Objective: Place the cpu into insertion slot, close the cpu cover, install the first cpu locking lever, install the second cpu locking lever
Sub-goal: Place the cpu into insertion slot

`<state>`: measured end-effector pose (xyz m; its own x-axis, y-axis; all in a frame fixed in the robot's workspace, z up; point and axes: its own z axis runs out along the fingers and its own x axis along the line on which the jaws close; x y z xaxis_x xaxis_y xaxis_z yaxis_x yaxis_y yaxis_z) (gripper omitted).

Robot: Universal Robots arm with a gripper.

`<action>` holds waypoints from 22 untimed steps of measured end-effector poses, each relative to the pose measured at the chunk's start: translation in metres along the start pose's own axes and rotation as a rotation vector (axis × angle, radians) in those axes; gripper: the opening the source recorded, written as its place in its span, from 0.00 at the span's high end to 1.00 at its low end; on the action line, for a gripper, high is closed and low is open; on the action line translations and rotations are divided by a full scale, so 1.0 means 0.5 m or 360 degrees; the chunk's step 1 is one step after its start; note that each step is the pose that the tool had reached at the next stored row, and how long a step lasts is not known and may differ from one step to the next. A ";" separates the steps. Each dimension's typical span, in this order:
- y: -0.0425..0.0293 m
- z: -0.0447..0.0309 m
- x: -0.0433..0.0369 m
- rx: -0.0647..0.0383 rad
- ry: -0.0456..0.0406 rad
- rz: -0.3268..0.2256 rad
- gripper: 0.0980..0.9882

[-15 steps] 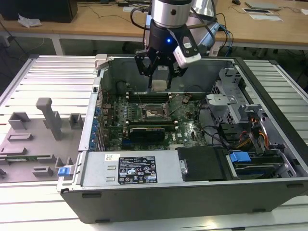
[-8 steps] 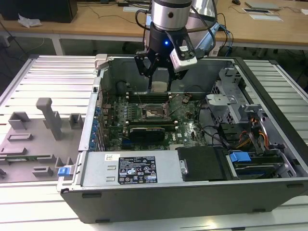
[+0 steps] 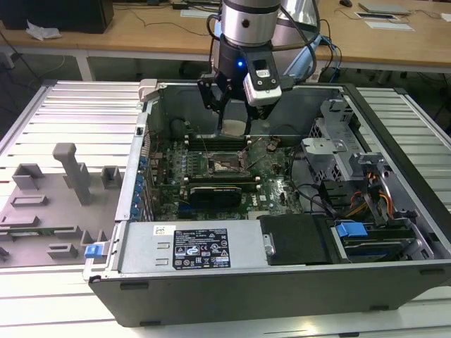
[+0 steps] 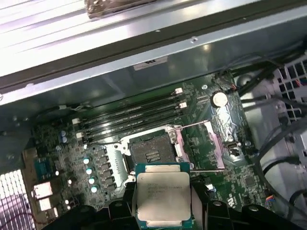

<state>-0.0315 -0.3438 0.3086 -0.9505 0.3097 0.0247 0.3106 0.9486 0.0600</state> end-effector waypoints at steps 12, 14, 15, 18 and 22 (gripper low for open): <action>0.000 0.008 0.000 -0.0011 -0.0027 0.0443 0.50; -0.001 0.009 0.000 -0.0013 -0.0032 0.0524 0.50; -0.001 0.009 0.000 -0.0014 -0.0034 0.0559 0.50; -0.001 0.011 0.000 -0.0017 -0.0040 0.0674 0.50; -0.001 0.013 0.000 -0.0021 -0.0051 0.0847 0.50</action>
<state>-0.0315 -0.3438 0.3022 -0.6611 0.7499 0.0247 0.7497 0.6590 0.0600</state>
